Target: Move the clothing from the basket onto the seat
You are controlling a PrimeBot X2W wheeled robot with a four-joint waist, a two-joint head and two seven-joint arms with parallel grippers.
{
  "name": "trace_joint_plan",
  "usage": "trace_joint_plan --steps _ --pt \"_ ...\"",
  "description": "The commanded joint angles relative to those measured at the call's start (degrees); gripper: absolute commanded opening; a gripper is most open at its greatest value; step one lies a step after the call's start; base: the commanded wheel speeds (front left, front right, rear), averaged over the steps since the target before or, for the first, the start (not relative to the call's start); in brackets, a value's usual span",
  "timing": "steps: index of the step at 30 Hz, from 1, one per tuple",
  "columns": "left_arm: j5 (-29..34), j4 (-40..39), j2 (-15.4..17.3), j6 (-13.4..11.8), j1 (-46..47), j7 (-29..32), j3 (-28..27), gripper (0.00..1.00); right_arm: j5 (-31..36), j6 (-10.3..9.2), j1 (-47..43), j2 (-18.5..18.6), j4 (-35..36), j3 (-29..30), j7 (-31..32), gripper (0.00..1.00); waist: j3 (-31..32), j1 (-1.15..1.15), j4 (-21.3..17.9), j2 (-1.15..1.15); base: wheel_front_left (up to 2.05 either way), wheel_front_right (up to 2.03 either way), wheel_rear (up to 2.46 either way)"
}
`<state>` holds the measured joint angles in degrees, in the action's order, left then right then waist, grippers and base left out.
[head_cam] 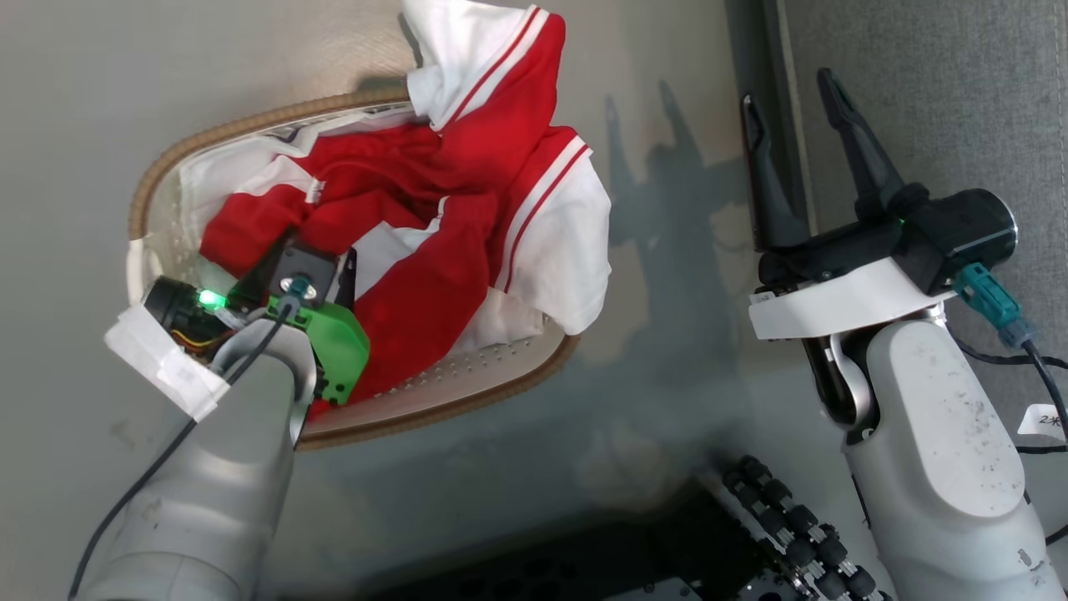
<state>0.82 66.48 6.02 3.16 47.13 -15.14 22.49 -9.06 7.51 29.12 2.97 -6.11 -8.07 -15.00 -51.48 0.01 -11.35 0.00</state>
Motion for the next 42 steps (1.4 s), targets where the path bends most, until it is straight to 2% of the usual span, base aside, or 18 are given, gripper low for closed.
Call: trace_joint_plan --steps 1,9,14,15,17,22,29,38,42 --pt "-0.52 1.4 0.14 -1.13 1.97 -0.01 -0.56 1.0 -0.32 -0.04 0.51 0.06 0.0 -0.3 -0.27 1.0 -1.36 -0.01 -1.11 0.0 0.0 0.0 0.0" --pt "-0.05 5.97 0.21 -4.66 5.18 1.51 0.41 1.0 -2.04 -0.04 0.96 0.04 -0.92 -1.53 -0.27 1.0 -2.07 -0.01 -1.66 0.0 0.0 0.0 0.0" --pt "-0.54 6.86 0.05 -3.49 5.6 2.83 0.96 1.0 -2.45 -0.04 0.81 0.04 -1.46 -1.69 -0.27 1.0 -1.98 -0.01 -1.71 0.0 0.0 0.0 0.0" --pt "-0.65 7.0 -0.01 -2.92 5.52 3.15 1.16 0.47 -2.66 -0.04 0.82 0.04 -1.57 -1.76 -0.27 1.0 -1.87 -0.01 -1.73 0.0 0.0 0.0 0.0" --pt "-1.35 7.09 -0.12 -2.58 5.28 3.2 0.82 0.0 -3.06 -0.04 0.88 0.04 -1.86 -1.95 -0.27 1.0 -1.58 -0.01 -1.72 0.0 0.0 0.0 0.0" --pt "-2.73 7.22 -0.79 -2.08 3.53 3.03 0.49 0.0 -4.37 -0.04 1.03 0.03 -2.66 -2.55 -0.27 1.0 0.32 -0.01 -1.82 0.0 0.0 0.0 0.0" --pt "-3.94 7.29 -1.62 -1.06 0.01 1.21 0.98 0.0 -5.52 -0.04 -0.02 0.05 -4.12 -3.51 -0.27 1.0 6.5 -0.01 -1.75 0.0 0.0 0.0 0.0" --pt "-6.59 6.37 -2.78 0.16 -5.96 -0.05 1.2 0.0 -4.07 -0.04 -2.69 0.45 -6.71 -2.97 -0.27 1.0 16.69 -0.01 1.09 0.0 0.0 0.0 0.0" --pt "-8.26 2.57 -3.04 0.84 -8.8 -0.11 1.17 0.0 -3.91 -0.04 -4.42 1.25 -7.71 -2.59 -0.27 1.0 21.34 -0.01 2.79 0.0 0.0 0.0 0.0"
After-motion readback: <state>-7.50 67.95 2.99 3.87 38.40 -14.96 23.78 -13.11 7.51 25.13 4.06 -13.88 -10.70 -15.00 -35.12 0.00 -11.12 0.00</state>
